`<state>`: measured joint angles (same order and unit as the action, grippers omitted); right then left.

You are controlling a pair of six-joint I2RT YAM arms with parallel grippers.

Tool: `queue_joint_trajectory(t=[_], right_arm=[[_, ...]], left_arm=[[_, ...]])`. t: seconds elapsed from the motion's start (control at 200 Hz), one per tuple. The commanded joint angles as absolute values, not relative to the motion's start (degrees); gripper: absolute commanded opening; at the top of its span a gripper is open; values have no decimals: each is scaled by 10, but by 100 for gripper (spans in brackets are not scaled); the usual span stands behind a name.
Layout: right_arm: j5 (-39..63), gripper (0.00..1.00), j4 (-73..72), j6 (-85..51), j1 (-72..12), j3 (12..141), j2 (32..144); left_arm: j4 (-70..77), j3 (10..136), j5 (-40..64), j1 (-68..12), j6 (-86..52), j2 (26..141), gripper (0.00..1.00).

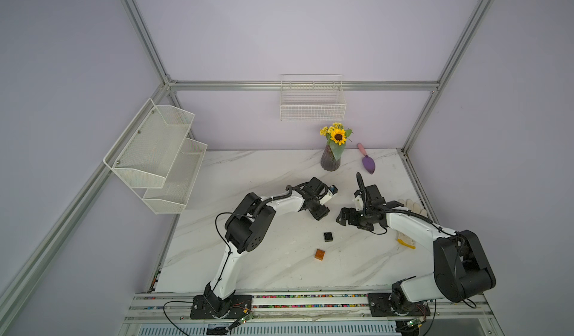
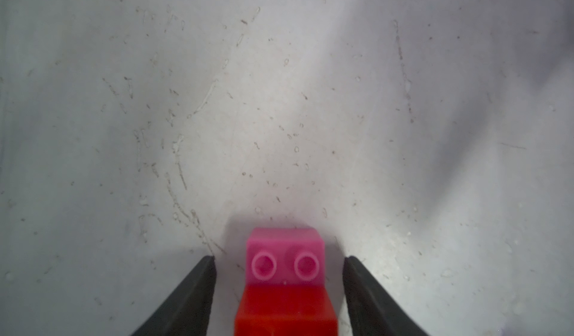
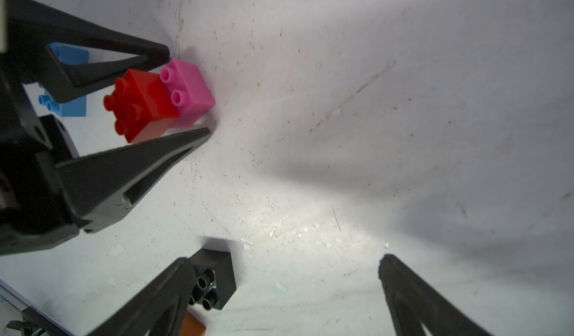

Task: Assemble the letter v with lego
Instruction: Pick up the lego brick from the center of the board.

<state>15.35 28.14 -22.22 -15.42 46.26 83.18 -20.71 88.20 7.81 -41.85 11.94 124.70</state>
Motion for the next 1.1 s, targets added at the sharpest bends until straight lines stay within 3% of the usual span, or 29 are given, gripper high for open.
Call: queue_joint_trajectory(t=[0.0,0.58,1.095], right_arm=[[161,97,270,-225,-151,456,840],[169,97,270,-220,-151,455,834],[169,97,264,-207,-151,476,846]], left_arm=[[-255,854,76,-417,111,1281,64],[-271,817,10,-430,109,1272,56],[-295,828,11,-427,90,1226,34]])
